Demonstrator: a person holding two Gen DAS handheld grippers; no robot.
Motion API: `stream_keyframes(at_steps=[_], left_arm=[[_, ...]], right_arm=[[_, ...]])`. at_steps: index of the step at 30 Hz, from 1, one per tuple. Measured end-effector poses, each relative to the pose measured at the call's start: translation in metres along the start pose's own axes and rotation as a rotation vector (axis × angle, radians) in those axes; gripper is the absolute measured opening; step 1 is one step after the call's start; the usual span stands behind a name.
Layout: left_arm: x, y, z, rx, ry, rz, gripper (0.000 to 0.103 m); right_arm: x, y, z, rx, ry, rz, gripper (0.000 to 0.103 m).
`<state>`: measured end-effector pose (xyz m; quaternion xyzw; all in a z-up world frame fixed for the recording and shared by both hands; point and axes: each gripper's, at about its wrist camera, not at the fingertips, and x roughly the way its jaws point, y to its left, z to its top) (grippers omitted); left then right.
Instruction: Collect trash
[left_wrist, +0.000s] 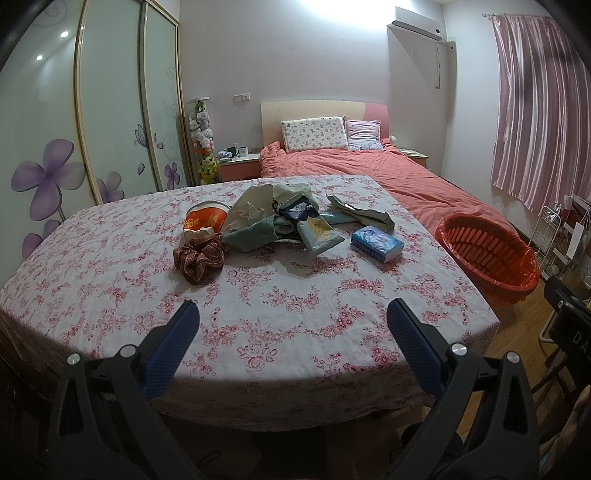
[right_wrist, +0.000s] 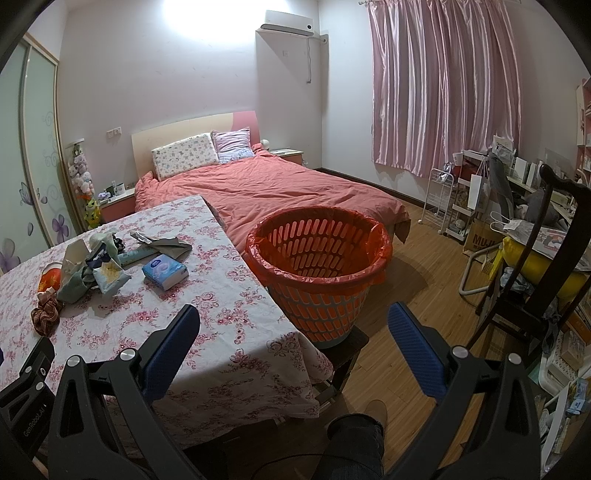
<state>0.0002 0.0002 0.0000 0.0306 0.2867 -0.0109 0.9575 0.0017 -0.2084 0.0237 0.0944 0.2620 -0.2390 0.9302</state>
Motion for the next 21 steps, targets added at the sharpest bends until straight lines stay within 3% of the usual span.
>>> stream_keyframes(at_steps=[21], left_arm=[[0.0001,0.0000,0.0000,-0.001,0.001,-0.001,0.099]], right_arm=[[0.0006,-0.0005,-0.0009,0.001,0.001,0.000,0.101]])
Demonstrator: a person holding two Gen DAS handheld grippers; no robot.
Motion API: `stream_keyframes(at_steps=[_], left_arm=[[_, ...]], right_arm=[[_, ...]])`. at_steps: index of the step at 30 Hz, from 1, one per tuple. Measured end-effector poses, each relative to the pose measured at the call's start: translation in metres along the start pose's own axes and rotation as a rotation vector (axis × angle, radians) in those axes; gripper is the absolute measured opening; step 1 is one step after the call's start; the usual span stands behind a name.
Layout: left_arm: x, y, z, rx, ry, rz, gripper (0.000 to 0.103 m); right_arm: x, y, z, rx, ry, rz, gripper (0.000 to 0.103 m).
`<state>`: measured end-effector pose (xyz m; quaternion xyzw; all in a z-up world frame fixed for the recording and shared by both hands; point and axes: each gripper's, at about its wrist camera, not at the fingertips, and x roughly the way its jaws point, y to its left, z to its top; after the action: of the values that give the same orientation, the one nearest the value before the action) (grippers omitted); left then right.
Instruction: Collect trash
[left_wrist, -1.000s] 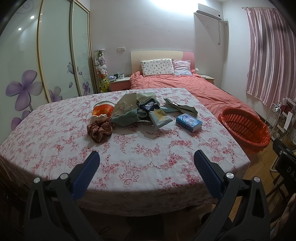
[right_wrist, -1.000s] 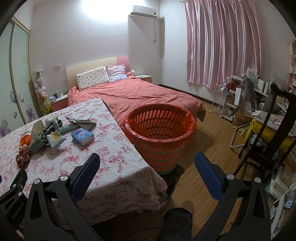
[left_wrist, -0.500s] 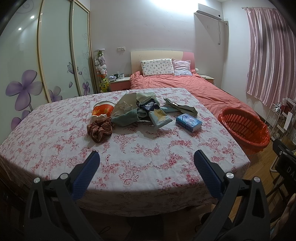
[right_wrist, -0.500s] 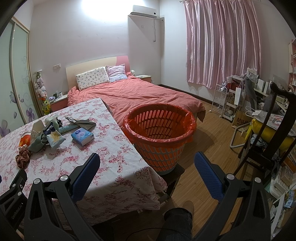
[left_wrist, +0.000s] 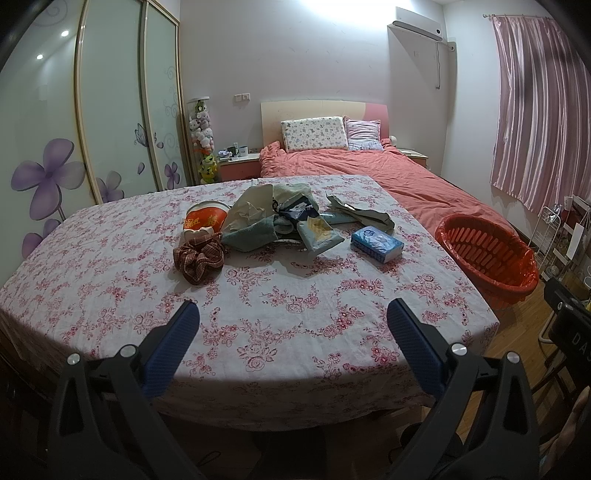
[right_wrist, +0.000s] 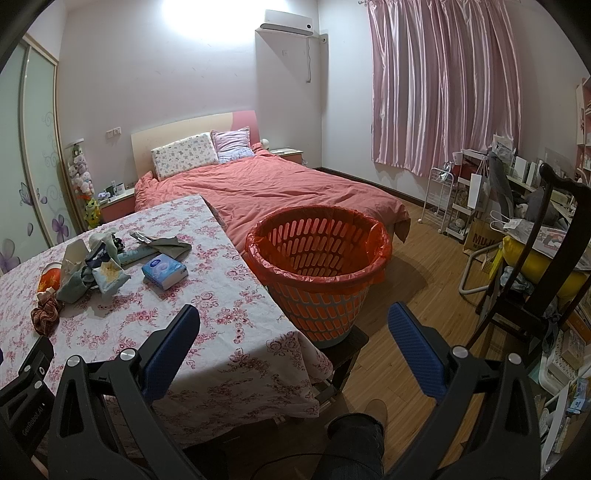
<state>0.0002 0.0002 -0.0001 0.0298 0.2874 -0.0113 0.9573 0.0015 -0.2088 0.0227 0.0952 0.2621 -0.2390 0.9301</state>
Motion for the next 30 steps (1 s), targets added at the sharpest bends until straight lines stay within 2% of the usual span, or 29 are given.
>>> stream_keyframes(at_steps=[16,25,30], left_arm=[[0.010,-0.002,0.002,-0.002,0.018,0.003,0.099],[0.036,0.018,0.001,-0.024,0.052,-0.001,0.099],[0.059,0.044,0.007,-0.055,0.081,0.018,0.099]], right_arm=[[0.004,0.002,-0.002,-0.010,0.000,0.003,0.101],[0.027,0.014,-0.003,-0.029,0.015,0.051,0.101],[0.043,0.022,0.001,-0.053,0.047,0.094,0.101]])
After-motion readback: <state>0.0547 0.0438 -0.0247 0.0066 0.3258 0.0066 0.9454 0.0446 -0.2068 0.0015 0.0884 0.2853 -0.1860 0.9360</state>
